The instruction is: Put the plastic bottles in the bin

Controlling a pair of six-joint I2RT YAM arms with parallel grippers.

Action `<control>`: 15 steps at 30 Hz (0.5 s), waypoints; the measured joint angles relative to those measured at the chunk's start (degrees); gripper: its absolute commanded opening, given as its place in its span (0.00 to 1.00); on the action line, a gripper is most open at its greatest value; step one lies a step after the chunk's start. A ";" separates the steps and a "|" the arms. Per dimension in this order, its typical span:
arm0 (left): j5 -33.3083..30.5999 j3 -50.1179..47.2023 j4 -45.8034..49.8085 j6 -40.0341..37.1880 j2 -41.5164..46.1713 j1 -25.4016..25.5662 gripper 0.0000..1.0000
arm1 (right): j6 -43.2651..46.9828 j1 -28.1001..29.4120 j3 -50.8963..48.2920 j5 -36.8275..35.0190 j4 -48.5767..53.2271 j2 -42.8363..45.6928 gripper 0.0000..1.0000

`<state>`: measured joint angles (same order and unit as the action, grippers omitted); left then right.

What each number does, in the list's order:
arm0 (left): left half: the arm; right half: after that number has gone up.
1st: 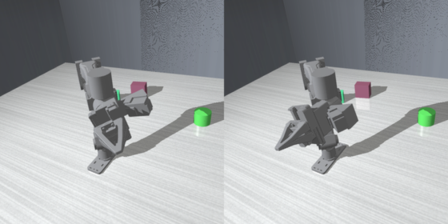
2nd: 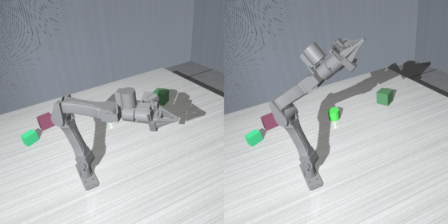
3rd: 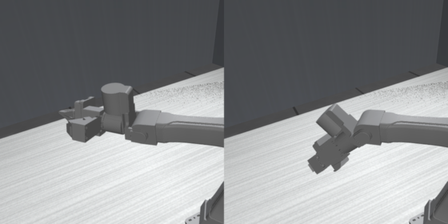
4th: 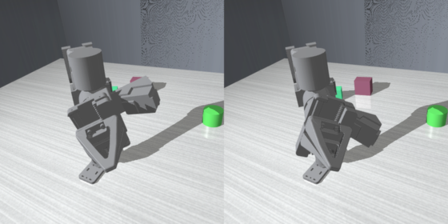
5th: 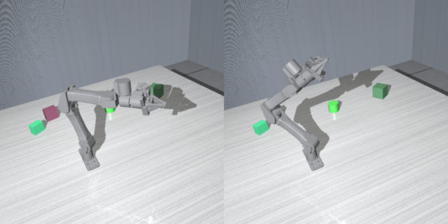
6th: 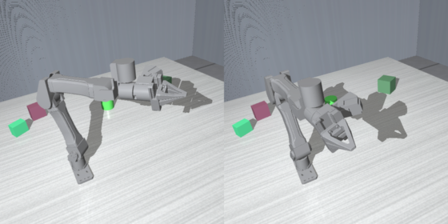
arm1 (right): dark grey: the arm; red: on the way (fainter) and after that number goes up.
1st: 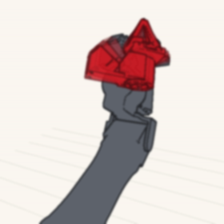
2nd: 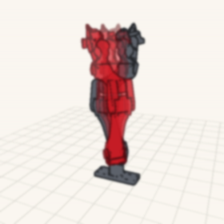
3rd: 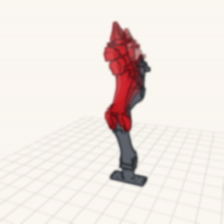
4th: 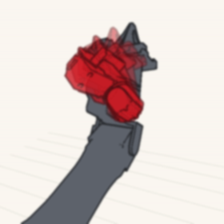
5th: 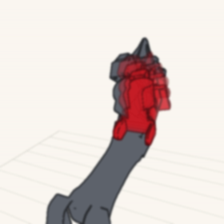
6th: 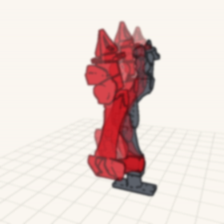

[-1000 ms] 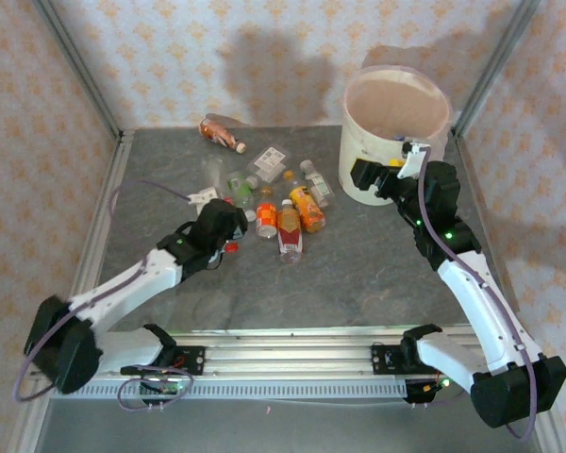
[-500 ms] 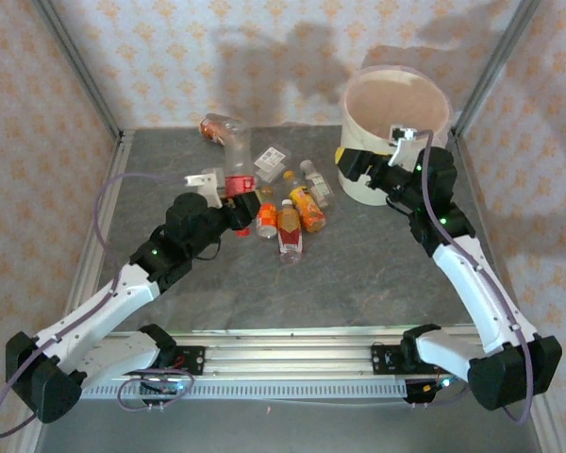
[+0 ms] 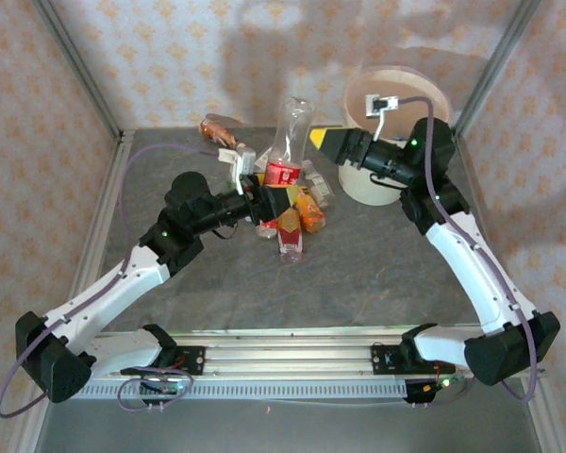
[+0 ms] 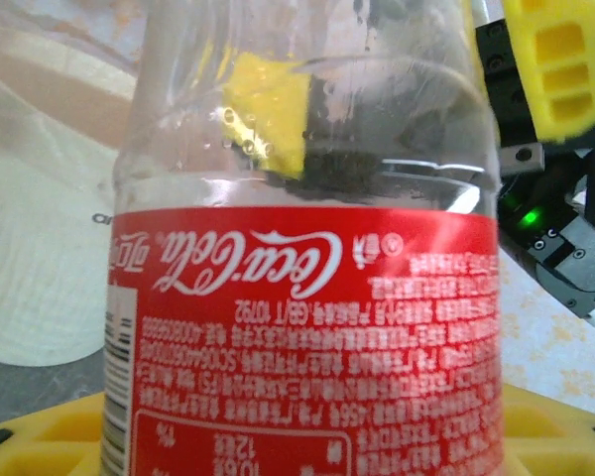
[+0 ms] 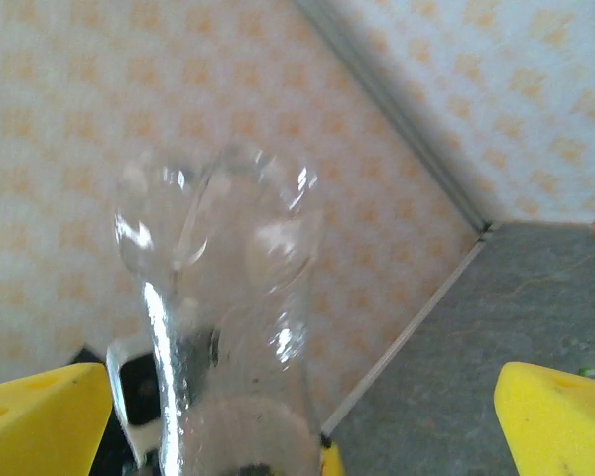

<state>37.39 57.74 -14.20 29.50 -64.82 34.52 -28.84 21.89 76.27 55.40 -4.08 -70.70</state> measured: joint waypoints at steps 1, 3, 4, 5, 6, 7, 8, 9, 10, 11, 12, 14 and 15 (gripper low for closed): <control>0.61 0.00 -0.24 0.00 -0.11 0.00 0.37 | 1.16 1.09 0.22 0.50 0.44 -0.15 0.99; 2.16 0.00 -0.66 0.04 -0.35 0.00 0.37 | 3.10 3.08 1.66 1.31 1.77 -0.85 0.99; 2.82 0.00 -0.83 0.04 -0.42 0.00 0.37 | 3.52 3.67 2.64 1.44 2.12 -1.33 0.99; 3.41 0.00 -1.03 0.13 -0.48 0.00 0.37 | 3.61 4.11 3.91 1.44 2.29 -2.05 0.99; 4.09 0.00 -1.09 0.17 -0.50 0.00 0.37 | 3.56 4.33 5.03 1.44 2.19 -2.75 0.99; 4.42 0.00 -1.11 0.20 -0.50 0.00 0.37 | 3.41 4.35 5.75 1.44 1.88 -3.32 0.99; 4.68 0.00 -1.16 0.20 -0.50 0.00 0.37 | 3.10 4.44 6.29 1.51 1.53 -3.93 1.00; 4.94 0.00 -1.20 0.22 -0.50 0.00 0.37 | 2.86 4.50 6.80 1.66 1.20 -4.66 0.99; 5.27 0.00 -1.27 0.22 -0.52 0.00 0.37 | 2.69 4.59 7.15 1.88 1.05 -5.25 0.98; 5.49 0.00 -1.38 0.24 -0.59 0.00 0.37 | 2.51 4.74 7.56 2.34 1.03 -5.99 0.97; 5.64 0.00 -1.44 0.42 -0.66 0.00 0.37 | 2.40 5.01 7.93 2.86 1.03 -6.71 0.96; 5.75 0.00 -1.49 0.44 -0.76 0.00 0.37 | 2.32 5.38 8.22 3.52 1.05 -7.63 0.90; 5.75 0.00 -1.49 0.44 -0.83 0.00 0.37 | 2.45 5.49 8.22 3.85 1.07 -7.89 0.83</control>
<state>43.13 57.74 -15.68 29.93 -65.65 34.52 -26.39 27.38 84.49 59.24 -3.01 -78.59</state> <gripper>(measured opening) 0.594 0.929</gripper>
